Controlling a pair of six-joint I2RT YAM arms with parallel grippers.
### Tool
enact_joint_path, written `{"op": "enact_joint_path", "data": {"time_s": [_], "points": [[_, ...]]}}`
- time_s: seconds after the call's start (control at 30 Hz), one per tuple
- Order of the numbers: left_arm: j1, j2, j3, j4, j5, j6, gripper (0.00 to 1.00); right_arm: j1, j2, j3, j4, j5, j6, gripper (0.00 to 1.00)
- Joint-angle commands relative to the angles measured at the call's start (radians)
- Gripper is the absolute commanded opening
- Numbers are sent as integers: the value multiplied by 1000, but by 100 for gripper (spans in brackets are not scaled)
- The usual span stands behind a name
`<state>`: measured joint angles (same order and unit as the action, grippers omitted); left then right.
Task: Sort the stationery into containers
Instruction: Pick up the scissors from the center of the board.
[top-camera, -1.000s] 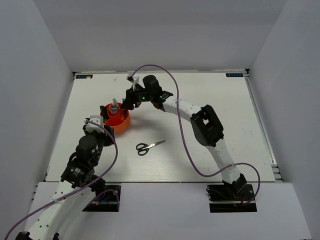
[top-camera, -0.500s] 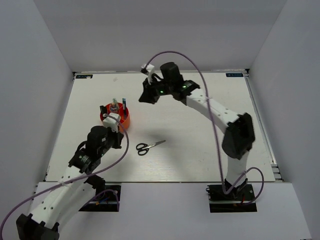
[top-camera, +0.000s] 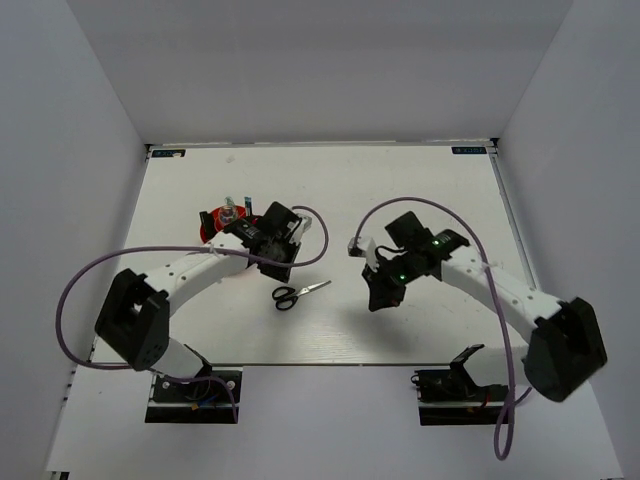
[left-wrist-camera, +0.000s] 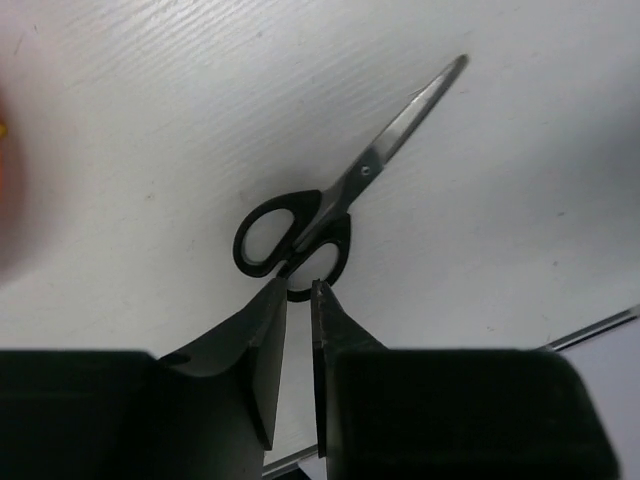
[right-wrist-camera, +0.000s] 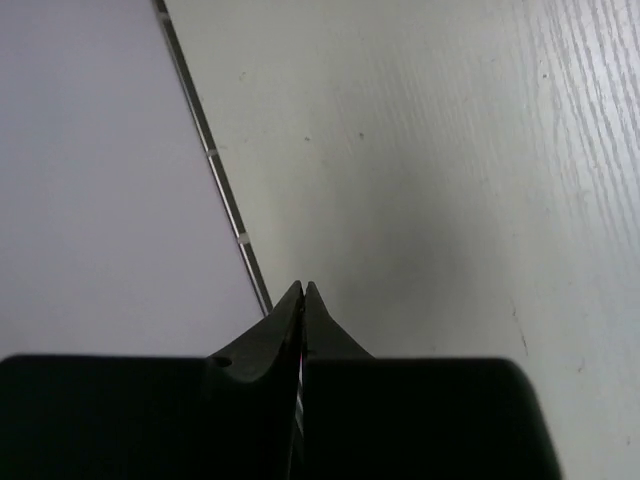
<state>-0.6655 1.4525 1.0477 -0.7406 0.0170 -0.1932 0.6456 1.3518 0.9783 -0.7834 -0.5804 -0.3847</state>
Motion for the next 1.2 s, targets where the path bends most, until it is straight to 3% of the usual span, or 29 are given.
{"op": "enact_joint_path", "data": {"time_s": [0.0, 0.07, 0.1, 0.13, 0.2, 0.27, 0.3, 0.5, 0.6, 0.7, 1.0, 1.17], "points": [[14, 48, 67, -114, -19, -11, 27, -20, -164, -71, 102, -58, -11, 0], [14, 58, 66, -117, -19, -26, 30, -43, -239, -111, 131, -15, -3, 6], [14, 59, 66, -129, -20, -38, 33, -47, -258, -136, 157, -25, -2, 20], [14, 57, 57, -126, -19, -58, 35, -57, -267, -150, 162, -35, -3, 25], [4, 48, 35, -118, -23, -71, 38, -64, -266, -147, 159, -27, -5, 27], [-11, 29, -14, -103, -23, -100, 35, -67, -252, -133, 139, -39, -5, 17], [-14, 16, -26, -95, -25, -107, 33, -72, -250, -133, 138, -44, -3, 6], [-54, -38, -126, -10, -80, -146, 15, -75, -240, -142, 141, -73, -5, 5], [-68, -60, -169, 33, -107, -143, 17, -80, -233, -142, 141, -70, -6, 5], [-69, -96, -219, 75, -156, -166, 39, -80, -226, -147, 144, -68, -5, 5], [-69, -280, -429, 309, -218, -366, 36, -80, -194, -145, 147, -62, -5, 5], [-68, -279, -440, 337, -213, -448, 35, -80, -184, -144, 147, -58, -5, 5]]}}
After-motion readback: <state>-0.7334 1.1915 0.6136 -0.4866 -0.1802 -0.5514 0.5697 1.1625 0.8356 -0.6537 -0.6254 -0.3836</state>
